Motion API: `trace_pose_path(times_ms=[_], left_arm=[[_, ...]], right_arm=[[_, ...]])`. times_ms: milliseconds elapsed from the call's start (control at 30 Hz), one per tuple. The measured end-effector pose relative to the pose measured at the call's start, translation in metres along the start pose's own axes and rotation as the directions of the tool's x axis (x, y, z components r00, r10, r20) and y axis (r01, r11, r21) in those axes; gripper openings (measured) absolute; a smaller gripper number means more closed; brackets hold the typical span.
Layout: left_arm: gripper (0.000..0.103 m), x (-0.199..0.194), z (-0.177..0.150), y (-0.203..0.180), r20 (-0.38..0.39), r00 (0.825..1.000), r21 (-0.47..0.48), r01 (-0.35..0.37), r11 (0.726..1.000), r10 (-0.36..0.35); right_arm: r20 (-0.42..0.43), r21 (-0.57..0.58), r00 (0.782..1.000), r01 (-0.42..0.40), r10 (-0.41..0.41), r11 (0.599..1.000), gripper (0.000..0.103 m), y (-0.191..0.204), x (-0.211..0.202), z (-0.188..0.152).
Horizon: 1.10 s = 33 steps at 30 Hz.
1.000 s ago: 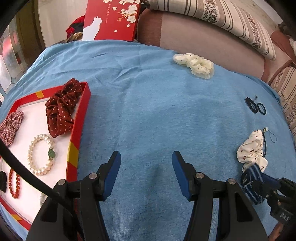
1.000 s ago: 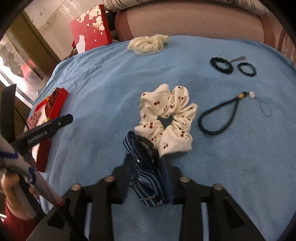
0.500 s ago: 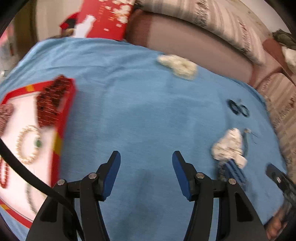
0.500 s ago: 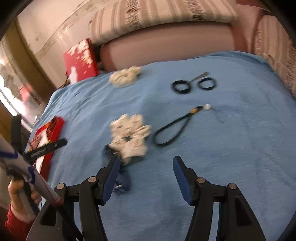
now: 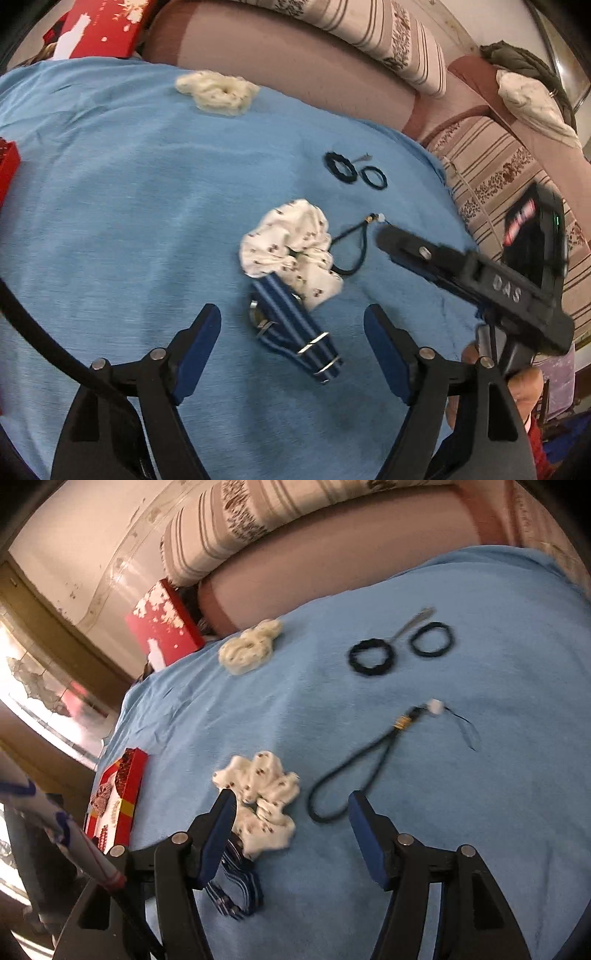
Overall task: Organize jewelry
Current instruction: 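Grasp the blue striped watch strap with the left tool while the right grasps the cherry-print scrunchie, then carry the strap and scrunchie into the red tray and open both tools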
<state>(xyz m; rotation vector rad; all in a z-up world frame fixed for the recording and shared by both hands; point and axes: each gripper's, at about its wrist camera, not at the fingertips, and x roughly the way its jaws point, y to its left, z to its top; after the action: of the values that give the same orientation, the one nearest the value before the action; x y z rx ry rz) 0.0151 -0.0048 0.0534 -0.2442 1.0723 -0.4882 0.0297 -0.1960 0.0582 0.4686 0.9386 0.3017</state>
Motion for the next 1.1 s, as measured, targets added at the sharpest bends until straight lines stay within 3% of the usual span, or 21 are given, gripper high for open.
trace_pose_path(times_ms=[33,100,133,167,267,433,500,733,867,1000,1100], left_arm=[[0.078,0.004,0.0,-0.001,-0.008,1.0,-0.002,0.0,1.0,0.0],[0.063,0.01,-0.002,-0.004,-0.022,1.0,-0.005,0.0,1.0,0.0],[0.034,0.014,-0.003,-0.005,-0.037,0.999,-0.002,-0.004,1.0,0.004],[0.021,0.019,-0.004,-0.006,-0.069,0.998,0.002,-0.009,1.0,0.009],[0.019,0.016,-0.006,-0.001,-0.054,0.998,-0.005,-0.018,1.0,0.018],[0.019,-0.028,-0.004,0.014,0.016,0.999,0.001,-0.033,0.999,0.033],[0.019,-0.049,-0.003,0.022,0.042,0.998,-0.001,-0.037,0.999,0.037],[0.019,-0.134,0.004,0.074,0.161,0.979,-0.075,-0.113,0.991,0.124],[0.019,-0.181,0.005,0.114,0.237,0.935,-0.121,-0.24,0.963,0.263],[0.019,-0.209,0.011,0.157,0.256,0.907,-0.182,-0.294,0.938,0.334],[0.019,-0.224,0.021,0.188,0.267,0.877,-0.22,-0.349,0.911,0.4]], right_arm=[[-0.007,-0.008,1.0,-0.002,0.002,1.0,0.067,0.001,0.003,0.001],[-0.027,-0.03,1.0,-0.013,0.012,0.999,0.067,0.006,0.012,0.004],[-0.038,-0.037,0.999,-0.016,0.015,0.999,0.067,0.007,0.015,0.004],[-0.048,-0.045,0.999,-0.017,0.015,0.999,0.067,0.008,0.019,0.005],[-0.083,-0.066,0.997,-0.014,0.009,0.998,0.067,0.014,0.034,0.004],[-0.112,-0.148,0.992,0.042,-0.059,0.988,0.064,0.029,0.054,0.0],[-0.136,-0.182,0.988,0.051,-0.077,0.982,0.015,0.038,0.059,-0.002],[-0.052,-0.207,0.998,0.035,-0.046,0.978,0.009,0.081,0.03,0.003],[-0.016,-0.288,1.0,0.015,-0.021,0.957,0.007,0.127,0.015,0.0],[-0.004,-0.371,1.0,-0.019,0.019,0.928,0.007,0.176,0.011,-0.007],[-0.023,-0.424,0.999,-0.053,0.048,0.904,0.007,0.213,0.019,-0.012]])
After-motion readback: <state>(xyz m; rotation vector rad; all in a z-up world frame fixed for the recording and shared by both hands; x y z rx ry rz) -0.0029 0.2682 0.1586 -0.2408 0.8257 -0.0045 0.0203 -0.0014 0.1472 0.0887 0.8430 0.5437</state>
